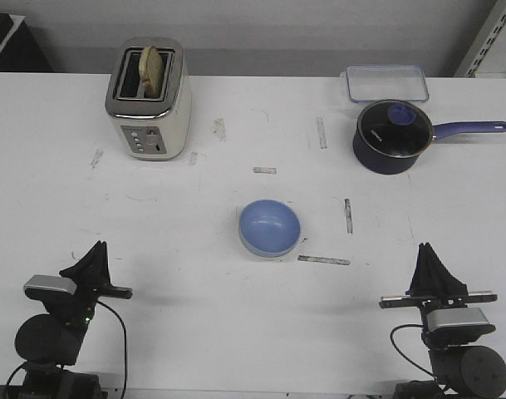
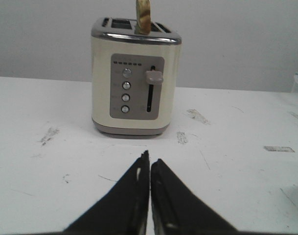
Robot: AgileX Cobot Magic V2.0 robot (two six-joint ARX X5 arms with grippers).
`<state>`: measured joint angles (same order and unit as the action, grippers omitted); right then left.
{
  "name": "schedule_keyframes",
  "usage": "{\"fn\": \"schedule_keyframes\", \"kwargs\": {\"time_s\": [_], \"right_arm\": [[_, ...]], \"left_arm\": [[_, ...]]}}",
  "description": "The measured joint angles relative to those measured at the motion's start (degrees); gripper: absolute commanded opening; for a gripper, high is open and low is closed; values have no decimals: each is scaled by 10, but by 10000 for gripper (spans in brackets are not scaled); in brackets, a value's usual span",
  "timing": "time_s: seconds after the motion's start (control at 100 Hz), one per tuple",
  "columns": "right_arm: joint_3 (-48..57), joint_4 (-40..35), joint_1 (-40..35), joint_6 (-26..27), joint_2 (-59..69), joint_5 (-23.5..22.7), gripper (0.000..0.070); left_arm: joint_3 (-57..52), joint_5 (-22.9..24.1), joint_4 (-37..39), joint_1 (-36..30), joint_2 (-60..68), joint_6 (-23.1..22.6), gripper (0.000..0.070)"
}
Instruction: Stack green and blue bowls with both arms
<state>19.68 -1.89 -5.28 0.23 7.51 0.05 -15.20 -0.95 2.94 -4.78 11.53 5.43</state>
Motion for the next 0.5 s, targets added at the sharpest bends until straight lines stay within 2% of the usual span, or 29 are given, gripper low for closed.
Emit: {"fn": "schedule_keyframes", "kwargs": {"time_s": [0.25, 0.5], "right_arm": [[0, 0, 0, 0, 0, 0, 14], [0, 0, 0, 0, 0, 0, 14]], "left_arm": [[0, 0, 0, 9, -63, -2, 2], [0, 0, -4, 9, -75, -2, 2]]}}
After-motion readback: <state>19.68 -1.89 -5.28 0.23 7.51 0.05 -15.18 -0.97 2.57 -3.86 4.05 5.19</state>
